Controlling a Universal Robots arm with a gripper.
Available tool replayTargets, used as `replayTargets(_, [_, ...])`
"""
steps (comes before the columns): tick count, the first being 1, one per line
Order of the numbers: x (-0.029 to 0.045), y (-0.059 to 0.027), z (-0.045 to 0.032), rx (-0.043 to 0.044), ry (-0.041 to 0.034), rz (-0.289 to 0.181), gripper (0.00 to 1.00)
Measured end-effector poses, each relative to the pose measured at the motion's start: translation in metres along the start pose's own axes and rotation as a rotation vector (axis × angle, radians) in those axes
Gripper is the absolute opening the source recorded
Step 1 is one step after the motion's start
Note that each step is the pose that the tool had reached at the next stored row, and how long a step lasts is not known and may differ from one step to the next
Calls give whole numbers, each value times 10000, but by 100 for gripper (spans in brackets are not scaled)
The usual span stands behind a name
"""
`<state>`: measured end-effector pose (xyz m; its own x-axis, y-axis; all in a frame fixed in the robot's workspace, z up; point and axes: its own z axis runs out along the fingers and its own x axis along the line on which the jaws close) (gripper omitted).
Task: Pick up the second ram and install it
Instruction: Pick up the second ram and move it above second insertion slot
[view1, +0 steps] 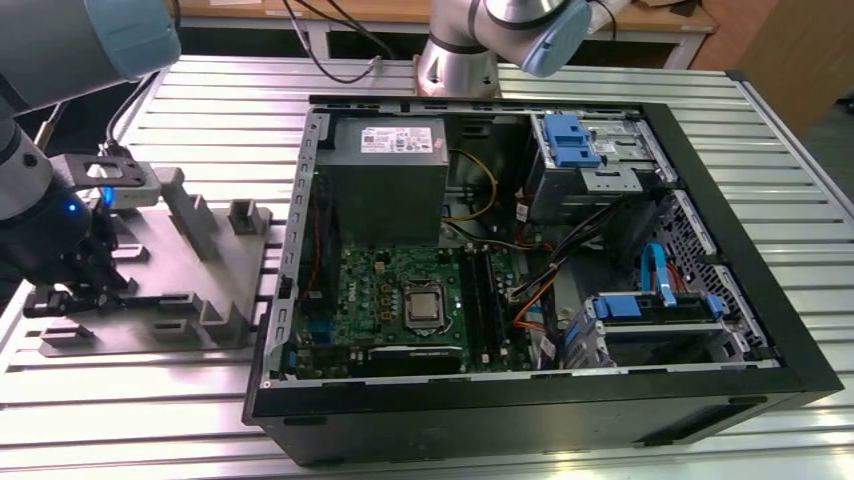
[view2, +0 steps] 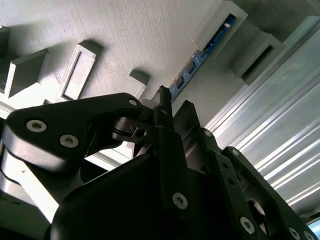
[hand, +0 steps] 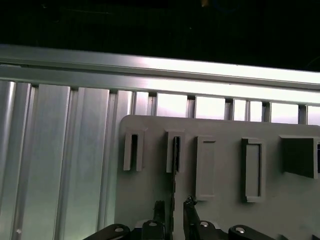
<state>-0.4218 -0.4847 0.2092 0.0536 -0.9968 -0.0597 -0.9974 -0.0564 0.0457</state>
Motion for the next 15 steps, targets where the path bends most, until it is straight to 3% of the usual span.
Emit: replayTargets(15, [-29, 42, 114, 3, -4, -3, 29])
